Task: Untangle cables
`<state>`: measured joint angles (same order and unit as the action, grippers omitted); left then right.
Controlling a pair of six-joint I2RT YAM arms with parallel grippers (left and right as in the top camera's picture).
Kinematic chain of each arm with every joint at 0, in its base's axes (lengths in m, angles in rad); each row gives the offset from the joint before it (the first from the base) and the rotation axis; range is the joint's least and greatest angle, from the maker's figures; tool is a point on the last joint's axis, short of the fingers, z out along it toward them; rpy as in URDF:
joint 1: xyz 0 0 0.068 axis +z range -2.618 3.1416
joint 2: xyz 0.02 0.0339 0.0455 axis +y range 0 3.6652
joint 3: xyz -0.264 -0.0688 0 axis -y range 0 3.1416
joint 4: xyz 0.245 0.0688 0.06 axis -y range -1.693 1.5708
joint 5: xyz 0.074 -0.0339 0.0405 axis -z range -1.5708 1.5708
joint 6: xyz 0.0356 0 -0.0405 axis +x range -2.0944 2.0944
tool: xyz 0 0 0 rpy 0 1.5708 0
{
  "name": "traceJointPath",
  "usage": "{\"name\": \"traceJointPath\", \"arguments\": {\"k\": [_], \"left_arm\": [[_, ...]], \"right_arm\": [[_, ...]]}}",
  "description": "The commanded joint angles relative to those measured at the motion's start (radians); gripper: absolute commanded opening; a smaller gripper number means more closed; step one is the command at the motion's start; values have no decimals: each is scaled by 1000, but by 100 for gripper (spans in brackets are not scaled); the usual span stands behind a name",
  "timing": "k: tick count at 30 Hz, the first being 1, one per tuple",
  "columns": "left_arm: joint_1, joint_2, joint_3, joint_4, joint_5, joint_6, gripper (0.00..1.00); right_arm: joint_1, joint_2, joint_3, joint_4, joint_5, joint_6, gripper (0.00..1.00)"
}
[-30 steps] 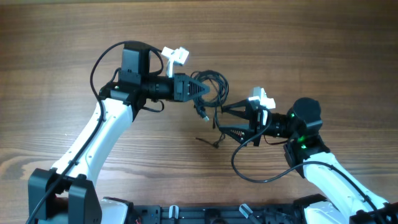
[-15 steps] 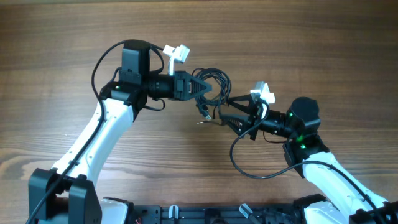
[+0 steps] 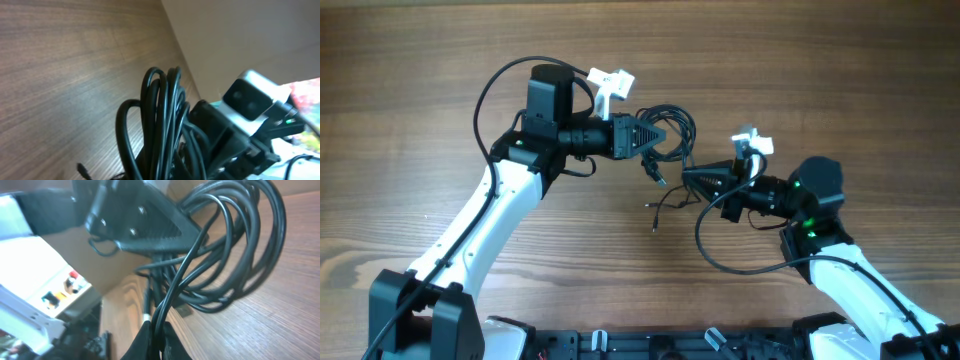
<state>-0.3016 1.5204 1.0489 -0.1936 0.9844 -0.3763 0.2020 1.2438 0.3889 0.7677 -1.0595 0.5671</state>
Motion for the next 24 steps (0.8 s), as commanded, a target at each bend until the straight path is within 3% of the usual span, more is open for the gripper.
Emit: {"name": "traceJointPath", "arguments": {"k": [1, 4, 7, 11, 18, 24], "left_arm": [[-18, -23, 2, 4, -40, 86, 4], [-51, -23, 2, 4, -40, 94, 4], [-96, -23, 2, 19, -35, 104, 4], [-144, -23, 2, 107, 101, 104, 4], [-170, -21, 2, -40, 152, 206, 4], [-229, -22, 2, 53, 152, 212, 4]], "right_arm": [[-36, 8, 6, 93, -72, 259, 4], [-38, 9, 6, 137, -51, 359, 4], [-38, 9, 6, 63, 52, 352, 4], [-38, 9, 6, 39, 153, 349, 4], [-38, 9, 6, 141, 259, 436, 4], [-7, 9, 6, -11, 298, 426, 4]]}}
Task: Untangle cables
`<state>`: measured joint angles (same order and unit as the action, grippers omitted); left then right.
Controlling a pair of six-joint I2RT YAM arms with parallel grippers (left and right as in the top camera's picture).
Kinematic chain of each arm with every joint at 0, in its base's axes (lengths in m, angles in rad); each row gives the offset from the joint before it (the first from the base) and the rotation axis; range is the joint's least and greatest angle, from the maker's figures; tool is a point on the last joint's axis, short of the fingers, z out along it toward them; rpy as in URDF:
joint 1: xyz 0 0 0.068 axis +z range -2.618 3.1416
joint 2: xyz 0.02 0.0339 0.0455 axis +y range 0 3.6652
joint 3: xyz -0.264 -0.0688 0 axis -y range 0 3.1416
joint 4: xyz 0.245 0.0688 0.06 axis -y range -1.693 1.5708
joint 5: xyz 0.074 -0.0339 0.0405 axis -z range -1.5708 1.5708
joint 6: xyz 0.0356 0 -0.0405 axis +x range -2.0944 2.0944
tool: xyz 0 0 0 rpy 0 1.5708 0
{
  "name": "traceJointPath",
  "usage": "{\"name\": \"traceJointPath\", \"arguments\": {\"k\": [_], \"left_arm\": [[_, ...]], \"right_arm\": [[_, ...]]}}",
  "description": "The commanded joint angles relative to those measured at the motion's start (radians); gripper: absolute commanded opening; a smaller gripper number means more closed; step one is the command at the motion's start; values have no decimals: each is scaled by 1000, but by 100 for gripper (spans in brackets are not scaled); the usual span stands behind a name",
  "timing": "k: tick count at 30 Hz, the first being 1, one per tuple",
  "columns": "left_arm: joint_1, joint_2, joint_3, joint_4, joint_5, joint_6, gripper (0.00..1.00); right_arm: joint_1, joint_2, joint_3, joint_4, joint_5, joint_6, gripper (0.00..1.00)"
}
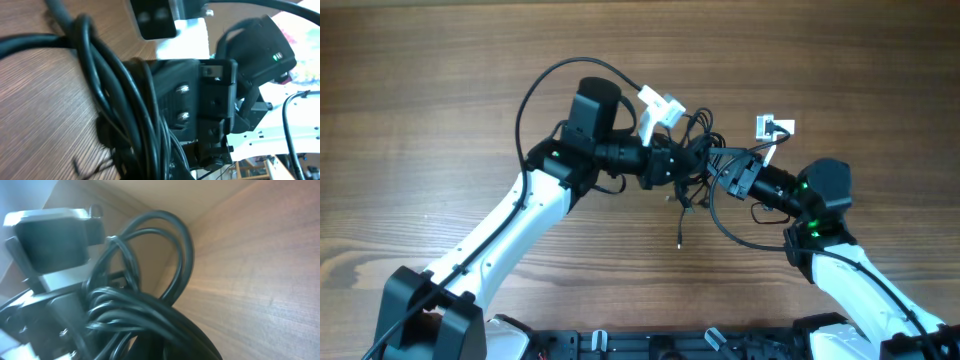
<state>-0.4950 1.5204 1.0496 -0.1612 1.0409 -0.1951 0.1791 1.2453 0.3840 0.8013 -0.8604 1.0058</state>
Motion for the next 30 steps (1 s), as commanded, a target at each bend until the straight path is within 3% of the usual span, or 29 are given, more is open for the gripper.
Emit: {"name": "traceJointPath", "arguments": {"k": [1, 6, 10, 12, 13, 17, 20, 23, 26, 28, 30], "left_arm": [[-35, -22, 2, 19, 96, 31, 4], [-69, -9, 2, 8, 92, 68, 4], [-107, 1, 2, -39, -5, 169, 4], [-95, 1, 2, -65, -81, 169, 4], [-72, 1, 2, -92, -138, 169, 4], [4, 1, 2, -111, -141, 165, 4], [65, 1, 2, -115, -135, 167, 4], [116, 1, 2, -134, -14, 313, 4], [146, 1, 2, -184, 6, 389, 4], [161, 1, 2, -243, 38, 475, 4], [159, 1, 2, -282, 135, 578, 4]], "right_arm": [[25, 8, 11, -52, 112, -11, 5], [36, 8, 11, 93, 184, -10, 6], [36, 8, 11, 55, 201, -96, 9], [35, 8, 11, 23, 181, -124, 16], [36, 8, 11, 20, 144, -153, 24], [34, 7, 11, 21, 66, -168, 47], [1, 8, 11, 20, -51, -168, 51], [-68, 7, 11, 35, -204, -169, 56], [-148, 8, 11, 110, -415, -195, 59], [-203, 8, 11, 229, -539, -226, 69], [-211, 8, 11, 264, -539, -359, 82]]}}
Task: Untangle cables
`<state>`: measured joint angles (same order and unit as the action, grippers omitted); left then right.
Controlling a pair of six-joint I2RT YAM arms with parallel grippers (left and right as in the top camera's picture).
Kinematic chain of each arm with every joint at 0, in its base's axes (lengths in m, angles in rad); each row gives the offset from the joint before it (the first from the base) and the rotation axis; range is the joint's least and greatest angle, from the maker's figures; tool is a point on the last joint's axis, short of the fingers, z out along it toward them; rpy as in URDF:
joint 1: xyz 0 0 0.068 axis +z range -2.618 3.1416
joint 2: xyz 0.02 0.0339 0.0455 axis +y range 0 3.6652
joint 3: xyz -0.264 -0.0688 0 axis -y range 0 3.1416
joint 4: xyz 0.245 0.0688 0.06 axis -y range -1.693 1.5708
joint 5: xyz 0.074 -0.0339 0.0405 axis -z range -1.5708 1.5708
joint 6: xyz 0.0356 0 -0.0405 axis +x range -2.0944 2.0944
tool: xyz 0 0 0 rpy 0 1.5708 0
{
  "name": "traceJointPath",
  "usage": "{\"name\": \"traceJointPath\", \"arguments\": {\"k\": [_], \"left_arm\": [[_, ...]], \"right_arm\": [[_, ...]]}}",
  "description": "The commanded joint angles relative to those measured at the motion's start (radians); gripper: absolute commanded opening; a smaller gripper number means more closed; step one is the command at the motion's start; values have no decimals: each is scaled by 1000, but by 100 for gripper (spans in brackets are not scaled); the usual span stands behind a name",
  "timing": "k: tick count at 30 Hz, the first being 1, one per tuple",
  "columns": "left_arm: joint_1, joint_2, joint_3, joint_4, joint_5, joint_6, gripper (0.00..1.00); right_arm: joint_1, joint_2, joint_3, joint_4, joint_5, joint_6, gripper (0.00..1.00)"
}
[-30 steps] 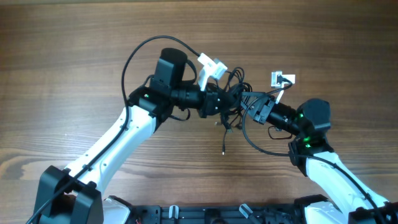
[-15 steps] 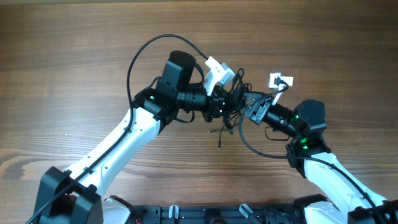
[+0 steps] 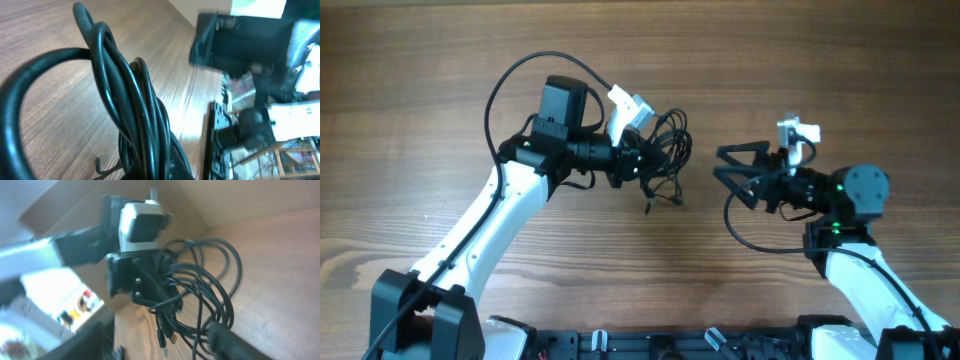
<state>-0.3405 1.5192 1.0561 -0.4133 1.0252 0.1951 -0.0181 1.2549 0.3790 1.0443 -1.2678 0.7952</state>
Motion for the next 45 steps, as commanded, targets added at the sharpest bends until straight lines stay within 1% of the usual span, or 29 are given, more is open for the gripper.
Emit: {"name": "traceJointPath", "arguments": {"k": [1, 4, 6, 10, 12, 14, 15, 17, 19, 22, 29, 33, 35, 36, 39, 40, 42, 43, 44, 45], "left_arm": [[2, 2, -5, -42, 188, 216, 4], [-12, 2, -5, -85, 279, 289, 4], [-30, 2, -5, -94, 299, 303, 4], [-84, 2, -5, -93, 298, 303, 4], [-108, 2, -5, -93, 271, 303, 4], [-120, 2, -5, -95, 219, 294, 4], [-120, 2, -5, -98, 219, 295, 4], [-120, 2, -5, -101, 224, 294, 4], [-120, 2, -5, -101, 243, 295, 4], [-120, 2, -5, -112, 243, 295, 4], [-121, 2, -5, -150, 243, 296, 4], [-121, 2, -5, -148, 243, 299, 4], [-121, 2, -5, -148, 243, 299, 4], [-121, 2, -5, -148, 243, 299, 4], [-127, 2, -5, -144, 269, 299, 4], [-136, 2, -5, -144, 276, 299, 4], [-158, 2, -5, -143, 329, 299, 4], [-164, 2, -5, -141, 353, 299, 4], [-169, 2, -5, -140, 376, 299, 4], [-172, 2, -5, -141, 401, 299, 4]], "right_arm": [[-13, -2, 16, 14, -103, -182, 83], [-13, -2, 16, -57, 41, -274, 83], [-13, -2, 16, -76, 98, -272, 82], [3, -2, 16, -72, 117, -263, 80], [32, -2, 16, -67, 115, -240, 79], [58, -2, 16, -15, 78, -207, 79], [60, -2, 16, 15, 65, -182, 78], [60, -2, 16, 14, 64, -178, 76], [60, -2, 16, -44, 94, -220, 75], [60, -2, 16, -122, 200, -222, 73], [60, -2, 16, -133, 241, -222, 73], [65, -2, 16, -260, 232, -325, 74], [88, -2, 16, -293, 222, -377, 74], [101, -2, 16, -302, 243, -381, 74], [145, -2, 16, -343, 340, -380, 73], [152, -2, 16, -386, 417, -377, 72], [147, -2, 16, -497, 679, -367, 77], [133, -2, 16, -535, 814, -328, 82], [101, -2, 16, -553, 896, -277, 85], [59, -2, 16, -550, 902, -252, 86]]}}
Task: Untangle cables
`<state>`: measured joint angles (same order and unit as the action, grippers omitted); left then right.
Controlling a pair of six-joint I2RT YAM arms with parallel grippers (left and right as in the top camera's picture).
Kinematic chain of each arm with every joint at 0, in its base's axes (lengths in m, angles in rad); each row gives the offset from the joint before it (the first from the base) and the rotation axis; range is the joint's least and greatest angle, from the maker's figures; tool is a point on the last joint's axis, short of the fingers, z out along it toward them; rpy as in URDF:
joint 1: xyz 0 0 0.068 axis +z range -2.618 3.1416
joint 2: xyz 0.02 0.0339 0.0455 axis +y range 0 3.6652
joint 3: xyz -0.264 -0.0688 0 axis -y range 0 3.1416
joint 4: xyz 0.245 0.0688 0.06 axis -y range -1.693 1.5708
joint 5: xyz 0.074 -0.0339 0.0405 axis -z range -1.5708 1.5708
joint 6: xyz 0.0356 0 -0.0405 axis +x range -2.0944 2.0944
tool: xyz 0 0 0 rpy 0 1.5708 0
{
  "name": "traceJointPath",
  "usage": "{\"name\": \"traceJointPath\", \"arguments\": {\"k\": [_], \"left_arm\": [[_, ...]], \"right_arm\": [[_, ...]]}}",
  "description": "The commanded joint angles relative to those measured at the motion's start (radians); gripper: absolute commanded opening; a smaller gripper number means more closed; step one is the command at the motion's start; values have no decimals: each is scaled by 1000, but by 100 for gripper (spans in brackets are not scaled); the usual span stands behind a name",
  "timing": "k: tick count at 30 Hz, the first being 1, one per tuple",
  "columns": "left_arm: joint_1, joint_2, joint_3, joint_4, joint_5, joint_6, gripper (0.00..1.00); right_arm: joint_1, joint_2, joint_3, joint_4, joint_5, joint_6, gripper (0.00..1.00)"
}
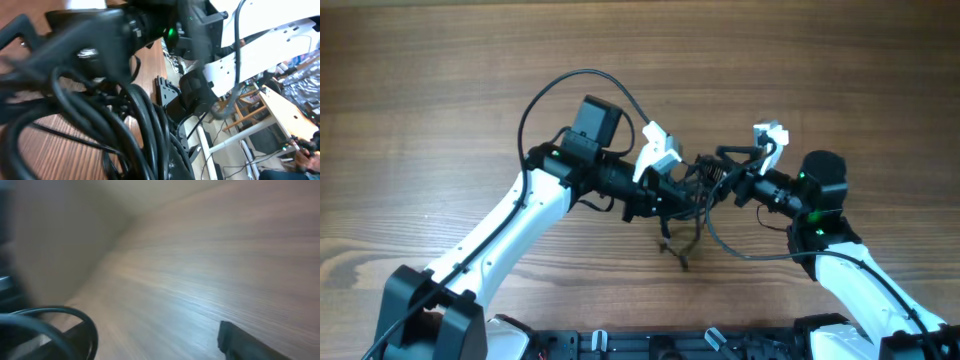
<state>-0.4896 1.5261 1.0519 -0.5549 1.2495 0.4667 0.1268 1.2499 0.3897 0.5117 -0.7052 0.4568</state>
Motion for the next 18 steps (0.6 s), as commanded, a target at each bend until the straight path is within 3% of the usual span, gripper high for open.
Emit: {"name": "traceJointPath", "arguments": {"k": [1, 5, 9, 11, 14, 18], "left_arm": [[-25, -5, -1, 0, 196, 27, 4], [-24, -6, -1, 4, 227, 28, 4], [-16, -6, -1, 5, 219, 28, 4], [6, -6, -1, 4, 182, 27, 4], [32, -6, -1, 5, 18, 20, 4], [36, -6, -1, 5, -194, 20, 4]], "right_arm": [[-132, 3, 6, -17, 340, 102, 85], [-333, 3, 6, -64, 398, 122, 84], [-379, 3, 6, -66, 457, 118, 89], [-379, 3, 6, -61, 426, 118, 97], [-379, 3, 6, -52, 214, 112, 100], [-377, 3, 6, 70, -261, 11, 99]]}}
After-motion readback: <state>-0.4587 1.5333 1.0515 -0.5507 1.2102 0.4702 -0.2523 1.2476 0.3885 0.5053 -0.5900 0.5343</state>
